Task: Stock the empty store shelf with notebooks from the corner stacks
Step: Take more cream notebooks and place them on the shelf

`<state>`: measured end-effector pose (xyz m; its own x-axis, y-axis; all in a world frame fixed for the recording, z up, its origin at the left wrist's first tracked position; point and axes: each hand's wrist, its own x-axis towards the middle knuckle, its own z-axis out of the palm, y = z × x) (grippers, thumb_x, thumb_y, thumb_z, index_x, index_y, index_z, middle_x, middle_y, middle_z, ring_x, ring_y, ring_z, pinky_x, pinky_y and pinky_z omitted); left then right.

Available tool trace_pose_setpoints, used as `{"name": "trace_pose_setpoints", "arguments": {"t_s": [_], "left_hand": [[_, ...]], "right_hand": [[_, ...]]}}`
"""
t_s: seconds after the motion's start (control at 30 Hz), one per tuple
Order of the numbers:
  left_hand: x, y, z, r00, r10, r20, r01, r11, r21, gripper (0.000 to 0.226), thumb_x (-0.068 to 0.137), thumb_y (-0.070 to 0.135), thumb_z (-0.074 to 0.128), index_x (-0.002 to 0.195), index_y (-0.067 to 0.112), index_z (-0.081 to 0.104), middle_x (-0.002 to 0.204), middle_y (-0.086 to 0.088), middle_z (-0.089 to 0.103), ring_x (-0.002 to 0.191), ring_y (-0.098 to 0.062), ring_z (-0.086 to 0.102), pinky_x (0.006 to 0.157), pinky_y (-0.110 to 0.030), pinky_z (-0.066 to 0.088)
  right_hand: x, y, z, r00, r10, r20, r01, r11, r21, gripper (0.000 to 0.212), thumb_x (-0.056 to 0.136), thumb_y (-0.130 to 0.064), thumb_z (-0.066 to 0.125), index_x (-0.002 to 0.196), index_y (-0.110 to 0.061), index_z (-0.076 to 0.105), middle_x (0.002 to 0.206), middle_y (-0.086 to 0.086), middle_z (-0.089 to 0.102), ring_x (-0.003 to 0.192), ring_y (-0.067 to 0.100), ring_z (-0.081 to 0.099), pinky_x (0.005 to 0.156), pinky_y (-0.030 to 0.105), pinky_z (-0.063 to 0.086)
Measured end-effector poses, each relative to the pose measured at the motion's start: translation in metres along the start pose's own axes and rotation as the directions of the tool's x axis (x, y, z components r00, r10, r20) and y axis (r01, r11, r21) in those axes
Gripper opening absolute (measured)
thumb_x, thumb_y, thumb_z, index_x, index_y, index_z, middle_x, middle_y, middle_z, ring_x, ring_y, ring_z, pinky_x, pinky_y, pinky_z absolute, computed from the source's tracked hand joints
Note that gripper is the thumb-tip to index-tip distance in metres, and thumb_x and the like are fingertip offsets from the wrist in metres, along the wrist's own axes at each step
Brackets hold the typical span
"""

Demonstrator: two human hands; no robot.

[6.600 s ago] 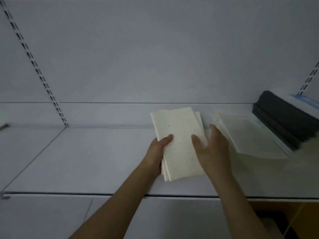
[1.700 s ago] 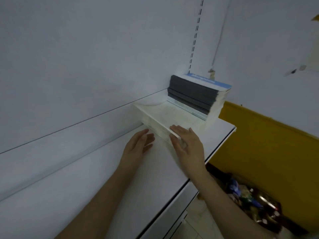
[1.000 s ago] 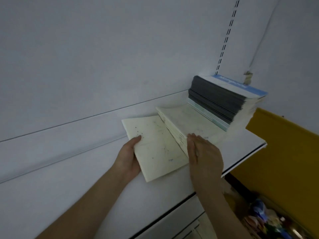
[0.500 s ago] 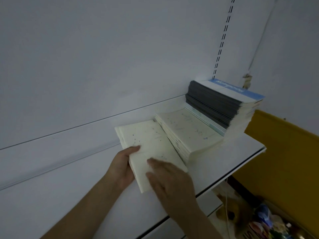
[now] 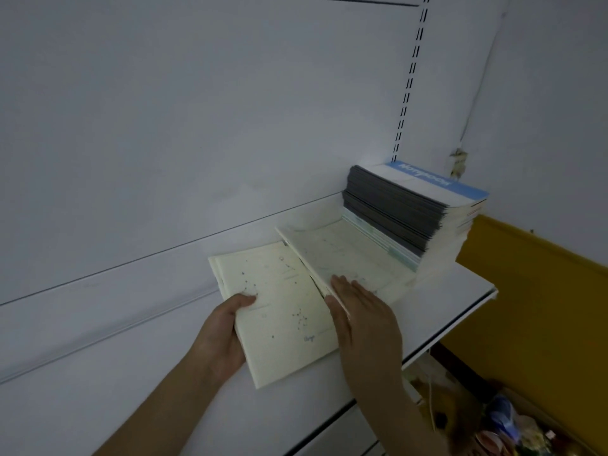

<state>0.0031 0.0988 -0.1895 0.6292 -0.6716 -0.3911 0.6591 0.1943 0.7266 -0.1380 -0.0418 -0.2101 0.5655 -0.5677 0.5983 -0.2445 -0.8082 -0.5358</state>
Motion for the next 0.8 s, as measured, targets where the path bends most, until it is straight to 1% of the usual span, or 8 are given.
{"name": "trace_pose_setpoints", "arguments": {"t_s": [0.17, 0.27, 0.37, 0.5, 0.57, 0.63, 0.7, 0.8], "left_hand": [[0.000, 0.002, 0.006, 0.997, 0.027, 0.073, -0.017, 0.991, -0.134, 0.058, 0.094, 0.054, 0.045, 0.129, 0.010, 0.059, 0.127, -0.019, 0.064, 0.115, -0.035, 0.063, 0.096, -0.052, 0.052], [-0.006, 0.005, 0.004, 0.995, -0.010, 0.100, 0.023, 0.991, -0.128, 0.053, 0.098, 0.043, 0.044, 0.133, 0.005, 0.056, 0.129, -0.024, 0.061, 0.118, -0.041, 0.059, 0.102, -0.055, 0.045], [-0.010, 0.006, 0.004, 0.998, -0.013, 0.065, 0.017, 0.997, -0.072, 0.042, 0.095, 0.015, 0.045, 0.133, 0.001, 0.055, 0.125, -0.026, 0.062, 0.106, -0.040, 0.065, 0.088, -0.049, 0.056], [-0.024, 0.017, 0.006, 0.993, 0.054, 0.108, -0.053, 0.999, -0.012, 0.032, 0.090, 0.014, 0.053, 0.114, 0.004, 0.072, 0.124, -0.023, 0.064, 0.108, -0.039, 0.065, 0.091, -0.049, 0.051], [-0.032, 0.028, 0.005, 0.984, 0.093, 0.153, -0.101, 0.994, 0.046, 0.045, 0.076, 0.020, 0.075, 0.117, 0.004, 0.070, 0.128, -0.022, 0.062, 0.115, -0.040, 0.061, 0.095, -0.052, 0.049], [-0.042, 0.036, 0.012, 0.976, 0.126, 0.175, -0.145, 0.984, 0.100, 0.063, 0.068, 0.023, 0.084, 0.125, 0.005, 0.065, 0.130, -0.022, 0.061, 0.119, -0.041, 0.059, 0.096, -0.053, 0.050], [-0.050, 0.039, 0.024, 0.971, 0.195, 0.137, -0.213, 0.968, 0.131, 0.052, 0.080, 0.025, 0.076, 0.127, 0.007, 0.062, 0.125, -0.021, 0.064, 0.114, -0.040, 0.062, 0.095, -0.054, 0.051], [-0.059, 0.034, 0.032, 0.934, 0.354, 0.041, -0.351, 0.892, 0.285, 0.048, 0.089, 0.032, 0.067, 0.133, 0.016, 0.055, 0.123, -0.014, 0.067, 0.111, -0.035, 0.066, 0.096, -0.057, 0.050]], "right_hand": [[-0.029, -0.041, 0.016, 0.979, -0.176, 0.107, 0.176, 0.984, 0.011, 0.053, 0.104, -0.046, 0.025, 0.127, -0.019, 0.064, 0.130, -0.004, 0.062, 0.123, 0.009, 0.055, 0.103, 0.028, 0.044], [-0.047, -0.052, 0.030, 0.912, -0.309, 0.269, 0.309, 0.950, 0.044, 0.054, 0.102, -0.050, 0.027, 0.122, -0.018, 0.067, 0.130, -0.002, 0.062, 0.126, 0.011, 0.053, 0.096, 0.030, 0.050], [-0.029, -0.049, 0.017, 0.958, -0.199, 0.204, 0.169, 0.973, 0.159, 0.049, 0.102, -0.045, 0.030, 0.120, -0.018, 0.067, 0.130, -0.004, 0.062, 0.123, 0.009, 0.054, 0.099, 0.032, 0.048], [0.019, -0.041, -0.009, 0.988, -0.091, 0.123, 0.067, 0.979, 0.191, 0.050, 0.100, -0.048, 0.033, 0.141, -0.022, 0.044, 0.147, -0.010, 0.040, 0.135, 0.004, 0.035, 0.110, 0.026, 0.033], [0.040, -0.045, -0.020, 0.983, -0.015, 0.185, -0.052, 0.934, 0.353, 0.056, 0.095, -0.054, 0.042, 0.144, -0.028, 0.033, 0.138, -0.018, 0.041, 0.125, -0.006, 0.040, 0.100, 0.016, 0.037], [0.055, -0.053, -0.028, 0.958, 0.040, 0.282, -0.195, 0.813, 0.548, 0.055, 0.086, -0.054, 0.051, 0.135, -0.031, 0.038, 0.119, -0.020, 0.054, 0.102, -0.008, 0.056, 0.081, 0.009, 0.047], [0.063, -0.057, -0.029, 0.930, 0.024, 0.368, -0.277, 0.703, 0.655, 0.039, 0.084, -0.049, 0.055, 0.118, -0.030, 0.049, 0.104, -0.016, 0.063, 0.090, -0.003, 0.064, 0.068, 0.010, 0.050], [0.070, -0.057, -0.025, 0.924, -0.008, 0.383, -0.290, 0.639, 0.713, 0.017, 0.091, -0.040, 0.054, 0.106, -0.032, 0.058, 0.098, -0.014, 0.068, 0.086, -0.004, 0.065, 0.068, 0.010, 0.051]]}}
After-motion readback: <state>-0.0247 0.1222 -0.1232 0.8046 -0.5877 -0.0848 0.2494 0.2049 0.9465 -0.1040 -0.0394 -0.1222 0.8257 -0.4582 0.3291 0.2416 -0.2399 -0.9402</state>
